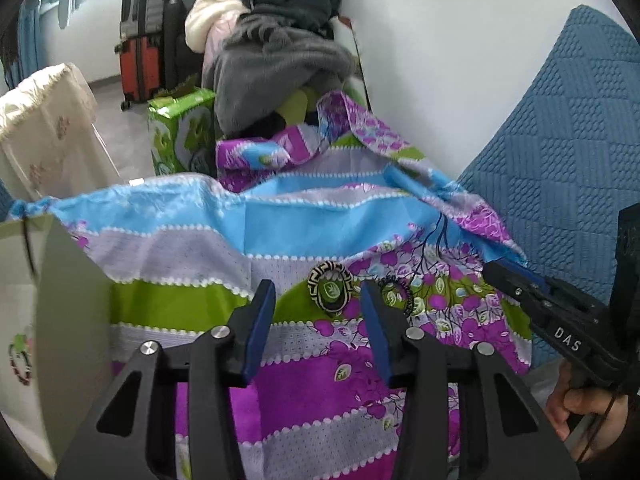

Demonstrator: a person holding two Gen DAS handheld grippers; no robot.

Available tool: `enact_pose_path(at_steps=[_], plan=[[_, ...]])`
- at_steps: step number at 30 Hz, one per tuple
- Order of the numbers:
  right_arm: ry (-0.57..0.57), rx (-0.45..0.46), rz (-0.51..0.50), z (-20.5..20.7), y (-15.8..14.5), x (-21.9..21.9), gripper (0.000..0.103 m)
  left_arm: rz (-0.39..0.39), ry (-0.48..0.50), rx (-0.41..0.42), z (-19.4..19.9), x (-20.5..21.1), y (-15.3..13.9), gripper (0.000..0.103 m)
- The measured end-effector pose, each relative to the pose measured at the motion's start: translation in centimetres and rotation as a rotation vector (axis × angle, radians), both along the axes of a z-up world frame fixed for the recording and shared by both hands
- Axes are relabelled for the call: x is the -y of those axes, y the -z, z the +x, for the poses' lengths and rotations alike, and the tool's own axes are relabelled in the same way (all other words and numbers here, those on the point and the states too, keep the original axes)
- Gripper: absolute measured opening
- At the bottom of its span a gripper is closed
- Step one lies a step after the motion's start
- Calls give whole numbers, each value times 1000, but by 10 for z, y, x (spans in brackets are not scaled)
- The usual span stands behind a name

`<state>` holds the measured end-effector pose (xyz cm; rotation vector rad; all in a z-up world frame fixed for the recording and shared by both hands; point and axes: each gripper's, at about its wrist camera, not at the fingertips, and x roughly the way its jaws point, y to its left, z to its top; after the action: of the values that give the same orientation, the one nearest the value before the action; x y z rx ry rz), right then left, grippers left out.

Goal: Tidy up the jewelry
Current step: 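Grasp the patterned bangle with the left tool while the right tool grasps the black hair tie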

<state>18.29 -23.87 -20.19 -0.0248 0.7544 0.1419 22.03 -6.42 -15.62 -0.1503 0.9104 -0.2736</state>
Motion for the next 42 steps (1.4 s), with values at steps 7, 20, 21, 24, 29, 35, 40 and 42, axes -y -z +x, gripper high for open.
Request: enact_pose_path(at_steps=[7,20,21,24,29,35,40,42], plan=[[13,-51,10,19,34,7,21,27,38,-47,20,11,37,32],[-4,-114,-23,43,73,-1,17,-36,30,-94,42,15,74,26],[-2,-117,-28,45,75,-2,17,-39,30,-97,43,15,76,26],[3,-123,-42,50,79,-3,16,-36,26,-95,45,16,79,26],[19,-141,-56,54,87,-3,13,-17,17,-85,46,18,82,22],[17,-114,-113,51,90,-10,11,13,-1,-75,47,21,85,14],[23,-113,-130,52,91,-11,7,24,-9,-71,47,22,85,8],[28,-116,-122,52,90,-10,7,26,-11,-71,46,22,85,7]])
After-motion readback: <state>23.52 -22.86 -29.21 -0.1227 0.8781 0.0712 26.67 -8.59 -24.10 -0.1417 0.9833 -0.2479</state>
